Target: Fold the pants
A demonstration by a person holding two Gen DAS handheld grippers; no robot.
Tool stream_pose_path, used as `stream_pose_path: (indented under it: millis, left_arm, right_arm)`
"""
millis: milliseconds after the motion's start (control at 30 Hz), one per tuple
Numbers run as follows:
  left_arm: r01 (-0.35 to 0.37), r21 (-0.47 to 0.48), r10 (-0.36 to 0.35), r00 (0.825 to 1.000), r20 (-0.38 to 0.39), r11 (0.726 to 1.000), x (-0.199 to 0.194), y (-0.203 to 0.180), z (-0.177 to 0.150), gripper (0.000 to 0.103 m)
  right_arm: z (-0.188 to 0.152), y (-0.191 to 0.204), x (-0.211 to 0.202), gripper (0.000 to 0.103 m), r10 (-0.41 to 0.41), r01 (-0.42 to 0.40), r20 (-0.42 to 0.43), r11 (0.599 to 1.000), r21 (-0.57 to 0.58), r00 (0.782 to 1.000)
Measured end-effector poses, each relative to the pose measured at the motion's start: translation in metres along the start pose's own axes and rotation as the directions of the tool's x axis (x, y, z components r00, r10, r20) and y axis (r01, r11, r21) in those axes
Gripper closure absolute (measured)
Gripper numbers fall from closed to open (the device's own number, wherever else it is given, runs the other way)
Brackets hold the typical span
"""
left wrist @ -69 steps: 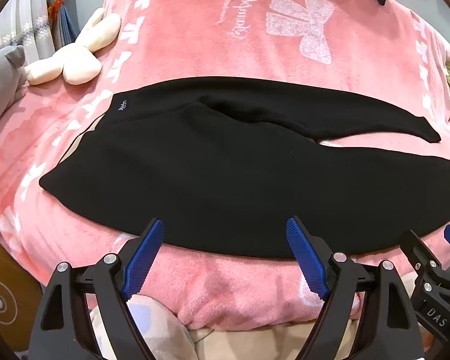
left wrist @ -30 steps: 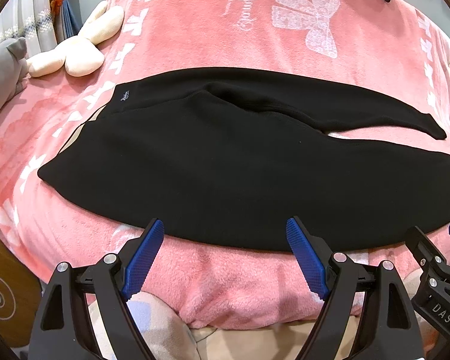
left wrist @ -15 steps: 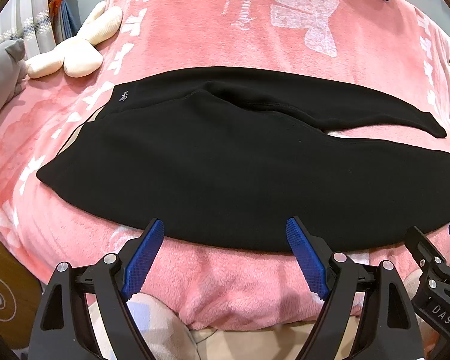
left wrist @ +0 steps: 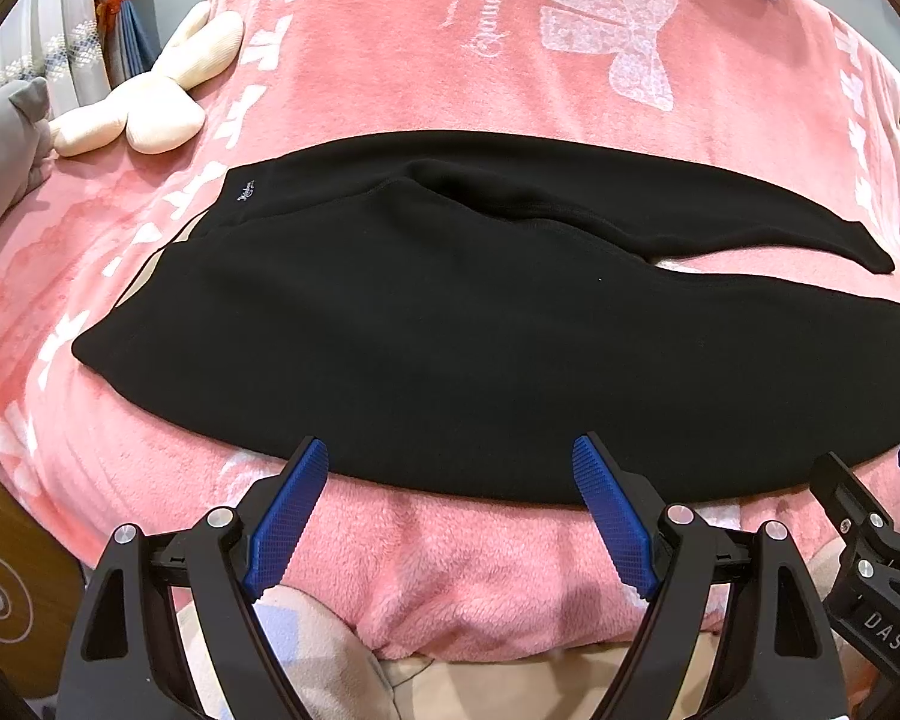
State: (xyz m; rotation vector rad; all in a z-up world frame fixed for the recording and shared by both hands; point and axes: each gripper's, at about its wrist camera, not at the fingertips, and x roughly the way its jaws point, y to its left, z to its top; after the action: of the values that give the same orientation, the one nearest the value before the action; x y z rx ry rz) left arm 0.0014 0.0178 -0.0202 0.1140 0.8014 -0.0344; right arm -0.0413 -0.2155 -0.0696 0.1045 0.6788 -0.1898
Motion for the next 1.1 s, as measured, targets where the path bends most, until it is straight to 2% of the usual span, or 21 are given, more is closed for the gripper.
stream_pose_path:
  millis: [967,1100]
  left_arm:
    - [-0.008,0.007,0.008,1.000,-0.007,1.000,0.0033,-0.0018,-0.0024,0.022]
    - [0.002,0.002,-0.002,1.000,-0.004,1.000,0.0022,-0.0005,-0.0018,0.022]
  right_arm:
    - [-0.0014,0.0015,0.0042,0.005,0.002,-0.002,-0.001,1.000,0.003,1.000]
    - [0.0004,-0.0013,0.0049,0.005,0.028,-0.028,-0.022,1.000,0.012,0.999]
